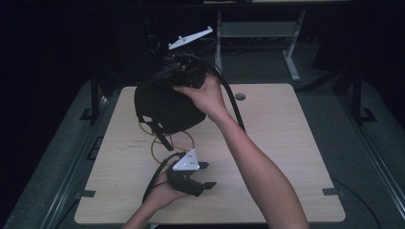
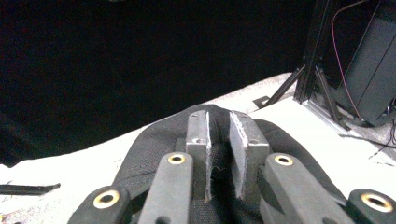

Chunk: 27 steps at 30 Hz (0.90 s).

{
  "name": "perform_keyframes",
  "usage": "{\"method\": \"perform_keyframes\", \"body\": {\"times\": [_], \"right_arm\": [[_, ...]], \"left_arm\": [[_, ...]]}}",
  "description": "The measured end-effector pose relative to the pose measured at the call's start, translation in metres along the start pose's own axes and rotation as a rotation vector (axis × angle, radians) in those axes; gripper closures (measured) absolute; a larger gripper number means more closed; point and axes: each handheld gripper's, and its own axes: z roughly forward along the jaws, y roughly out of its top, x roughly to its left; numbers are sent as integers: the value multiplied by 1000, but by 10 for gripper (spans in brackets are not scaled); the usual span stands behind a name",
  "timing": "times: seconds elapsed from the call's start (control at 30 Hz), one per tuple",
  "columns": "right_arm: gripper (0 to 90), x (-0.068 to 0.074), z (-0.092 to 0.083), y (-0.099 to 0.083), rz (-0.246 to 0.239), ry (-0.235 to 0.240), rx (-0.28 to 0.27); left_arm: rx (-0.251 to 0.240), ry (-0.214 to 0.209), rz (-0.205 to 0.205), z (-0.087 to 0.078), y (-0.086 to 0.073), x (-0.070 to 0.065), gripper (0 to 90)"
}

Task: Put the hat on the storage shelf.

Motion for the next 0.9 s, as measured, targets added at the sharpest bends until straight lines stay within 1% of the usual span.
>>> {"method": "perform_keyframes", "body": {"times": [0.03, 0.23, 0.4, 0.43, 0.47, 0.57, 0.6, 0.73, 0.8, 0.9], "right_arm": [[784, -1, 2, -2, 5, 3, 4], [783, -10, 12, -12, 32, 5, 18], [783, -13, 20, -20, 56, 26, 23], [783, -14, 21, -21, 52, 29, 24], [783, -13, 22, -22, 58, 29, 33], [782, -13, 24, -24, 45, 23, 30], [781, -13, 24, -25, 51, 21, 32], [777, -13, 22, -27, 40, -2, 27], [777, -13, 23, -28, 46, 0, 28], [777, -13, 24, -27, 37, -9, 28]], "left_arm": [[1, 2, 7, 0, 0, 0, 319], [0, 3, 5, 0, 0, 1, 319], [-3, -1, -2, 1, 0, -1, 319], [-3, -1, -3, 2, 0, -1, 319], [-6, -2, -8, 2, 0, -1, 319], [-4, -4, -4, 2, 0, -2, 319], [-4, -3, -3, 2, 0, -2, 320], [1, -6, 0, 3, -1, -2, 319], [3, -8, -2, 4, -1, -2, 319], [3, -7, 2, 4, 0, -3, 320]]}}
